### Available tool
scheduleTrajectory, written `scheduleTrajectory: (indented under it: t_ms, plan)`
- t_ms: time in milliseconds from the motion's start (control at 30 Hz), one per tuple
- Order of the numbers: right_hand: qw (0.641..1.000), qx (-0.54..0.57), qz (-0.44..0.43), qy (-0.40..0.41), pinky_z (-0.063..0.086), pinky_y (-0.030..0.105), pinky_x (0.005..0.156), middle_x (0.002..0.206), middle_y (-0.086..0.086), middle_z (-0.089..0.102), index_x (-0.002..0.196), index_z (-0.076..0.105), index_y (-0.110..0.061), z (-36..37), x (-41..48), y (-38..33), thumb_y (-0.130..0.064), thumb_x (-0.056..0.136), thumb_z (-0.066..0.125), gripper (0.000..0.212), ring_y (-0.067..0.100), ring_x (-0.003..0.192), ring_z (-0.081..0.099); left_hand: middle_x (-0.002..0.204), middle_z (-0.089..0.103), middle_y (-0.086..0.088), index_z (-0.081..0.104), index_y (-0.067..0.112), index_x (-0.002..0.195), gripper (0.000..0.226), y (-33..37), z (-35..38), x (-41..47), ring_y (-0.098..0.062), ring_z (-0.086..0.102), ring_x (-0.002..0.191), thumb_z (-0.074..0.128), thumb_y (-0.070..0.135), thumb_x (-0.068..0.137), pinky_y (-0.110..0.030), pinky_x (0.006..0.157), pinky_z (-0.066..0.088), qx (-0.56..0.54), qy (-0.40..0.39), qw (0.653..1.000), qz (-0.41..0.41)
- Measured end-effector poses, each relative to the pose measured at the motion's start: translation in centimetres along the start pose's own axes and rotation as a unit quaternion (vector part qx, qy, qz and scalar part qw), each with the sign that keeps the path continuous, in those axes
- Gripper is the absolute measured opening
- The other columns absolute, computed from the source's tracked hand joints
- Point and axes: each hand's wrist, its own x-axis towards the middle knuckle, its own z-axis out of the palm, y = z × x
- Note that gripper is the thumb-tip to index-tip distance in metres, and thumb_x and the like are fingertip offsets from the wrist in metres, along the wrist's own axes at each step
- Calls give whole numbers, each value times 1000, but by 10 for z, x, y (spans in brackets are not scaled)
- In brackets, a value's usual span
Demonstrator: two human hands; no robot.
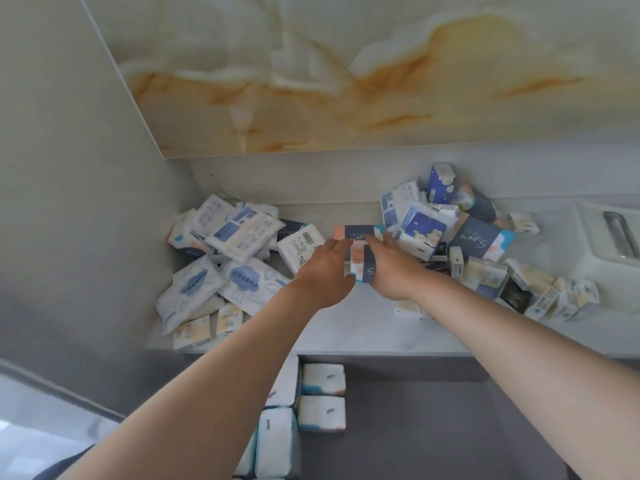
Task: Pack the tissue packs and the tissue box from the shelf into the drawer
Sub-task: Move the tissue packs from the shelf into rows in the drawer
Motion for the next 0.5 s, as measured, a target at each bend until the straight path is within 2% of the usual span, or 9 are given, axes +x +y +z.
scheduleTrajectory:
  t_ms: [67,100,167,233,300,400,500]
  plan:
    - [998,-46,30,-6,44,44,106,161,15,10,158,7,-23,6,7,-3,-11,88,63,91,38,136,43,144,41,-4,31,20,149,65,-12,2,1,-24,38,132,61,19,91,-34,105,35,-13,4,1000,-2]
    - [997,-70,40,13,48,44,102,157,19,15,158,10,-21,7,7,-5,-8,87,63,89,39,129,49,144,42,-4,31,20,149,65,-19,1,1,-23,38,133,61,20,91,-34,106,34,-20,8,1000,-1]
    - [991,-114,42,60,53,42,90,148,19,29,152,30,-17,5,6,-11,-8,87,63,73,37,114,59,144,43,-2,34,21,148,64,-30,-1,-2,-22,39,134,63,21,91,-35,109,36,-47,23,999,-5]
    - [988,-130,36,73,53,39,80,138,13,40,138,49,-19,2,7,-13,-12,86,64,54,33,106,61,142,47,0,41,23,144,60,-38,-2,-7,-20,45,130,66,21,90,-34,107,40,-95,56,994,-12]
    - [993,-98,32,55,51,34,76,131,6,46,130,55,-25,-4,7,-15,-15,84,64,48,30,104,60,140,49,2,44,25,141,63,-44,-3,-12,-17,48,127,73,23,86,-30,105,42,-143,93,985,-16]
    - [1000,-13,5,19,56,32,73,126,-2,50,126,58,-30,-10,5,-18,-18,80,71,49,24,102,60,148,41,7,33,29,148,84,-47,-10,-14,-12,39,135,79,36,78,-33,109,38,-169,79,982,-32]
    - [998,50,-39,-10,50,30,87,126,-4,53,128,60,-25,-12,5,-20,-20,73,84,60,19,112,57,148,41,9,23,34,152,95,-44,-18,-13,-10,38,134,80,44,76,-30,106,36,-192,30,981,-25]
